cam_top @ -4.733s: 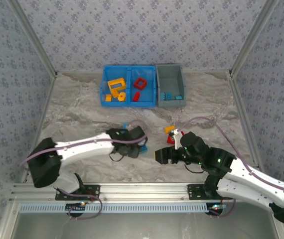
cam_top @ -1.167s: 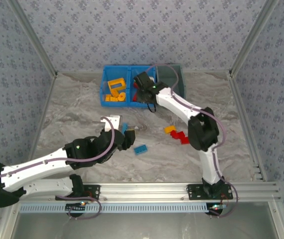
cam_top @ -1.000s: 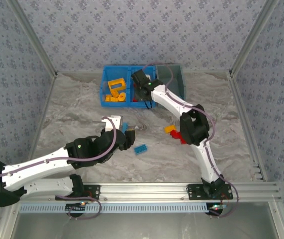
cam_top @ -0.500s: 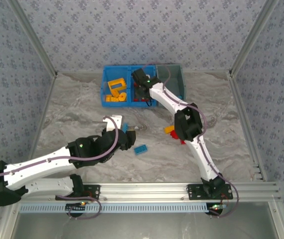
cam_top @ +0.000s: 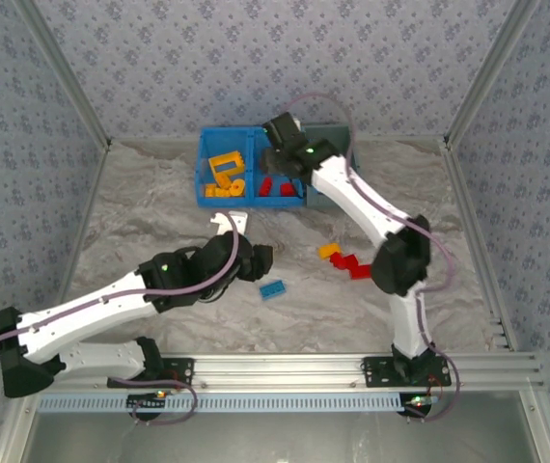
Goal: Sort the legos into containers by color
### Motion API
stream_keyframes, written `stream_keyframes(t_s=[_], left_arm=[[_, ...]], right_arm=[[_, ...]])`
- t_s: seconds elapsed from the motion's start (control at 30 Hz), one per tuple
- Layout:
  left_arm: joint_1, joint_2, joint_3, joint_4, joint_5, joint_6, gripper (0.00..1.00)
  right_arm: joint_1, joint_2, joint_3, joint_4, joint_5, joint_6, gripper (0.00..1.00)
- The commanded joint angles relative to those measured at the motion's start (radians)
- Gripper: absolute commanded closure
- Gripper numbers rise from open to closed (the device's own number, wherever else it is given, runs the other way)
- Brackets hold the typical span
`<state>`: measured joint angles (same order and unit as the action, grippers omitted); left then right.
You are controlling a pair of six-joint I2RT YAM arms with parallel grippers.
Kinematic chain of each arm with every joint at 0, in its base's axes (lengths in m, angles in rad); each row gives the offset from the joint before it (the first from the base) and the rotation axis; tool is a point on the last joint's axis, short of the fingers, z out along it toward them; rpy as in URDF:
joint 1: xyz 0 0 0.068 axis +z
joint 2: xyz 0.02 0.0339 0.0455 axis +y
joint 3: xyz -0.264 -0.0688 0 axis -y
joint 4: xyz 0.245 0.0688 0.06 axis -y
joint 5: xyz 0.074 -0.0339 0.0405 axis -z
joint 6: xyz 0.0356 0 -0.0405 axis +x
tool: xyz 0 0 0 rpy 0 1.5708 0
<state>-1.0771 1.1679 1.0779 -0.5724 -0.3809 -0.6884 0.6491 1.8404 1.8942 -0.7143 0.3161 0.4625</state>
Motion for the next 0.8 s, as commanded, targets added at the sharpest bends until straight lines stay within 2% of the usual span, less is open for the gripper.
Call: stream_keyframes(t_s=[0.0,0.07,0.13,0.2,0.33,0.43,0.53,0.77], left_arm=[[0.065,0.111,0.055,0.081,0.264,0.150,0.22],[0.122,0.209,0.094,0.113,0.436,0.265,0.22],[0.142,0.306,0.146,0.106,0.517,0.404,0.22],[0.154,0.403,0.201,0.091,0.554,0.548,0.22],[0.174,0.552,0.278,0.107,0.588,0.693,0.22],[0.172,0.635,0.322,0.133,0.605,0.776,0.22],[0.169,0.720,0.371,0.135,0.609,0.853,0.24],[0.147,0.883,0.470,0.158,0.547,0.969,0.25]], right_arm=[[-0.004,-0.213,-0.269,0.054,0.070,0.052,0.37],[-0.009,-0.367,-0.461,0.074,0.048,0.090,0.36],[-0.007,-0.498,-0.613,0.072,0.015,0.118,0.36],[-0.008,-0.619,-0.747,0.021,-0.011,0.158,0.35],[-0.004,-0.799,-0.896,-0.112,-0.077,0.307,0.34],[0.013,-0.911,-0.944,-0.209,-0.109,0.389,0.34],[0.042,-0.978,-0.944,-0.306,-0.059,0.418,0.34],[0.042,-1.016,-0.868,-0.384,-0.007,0.393,0.33]])
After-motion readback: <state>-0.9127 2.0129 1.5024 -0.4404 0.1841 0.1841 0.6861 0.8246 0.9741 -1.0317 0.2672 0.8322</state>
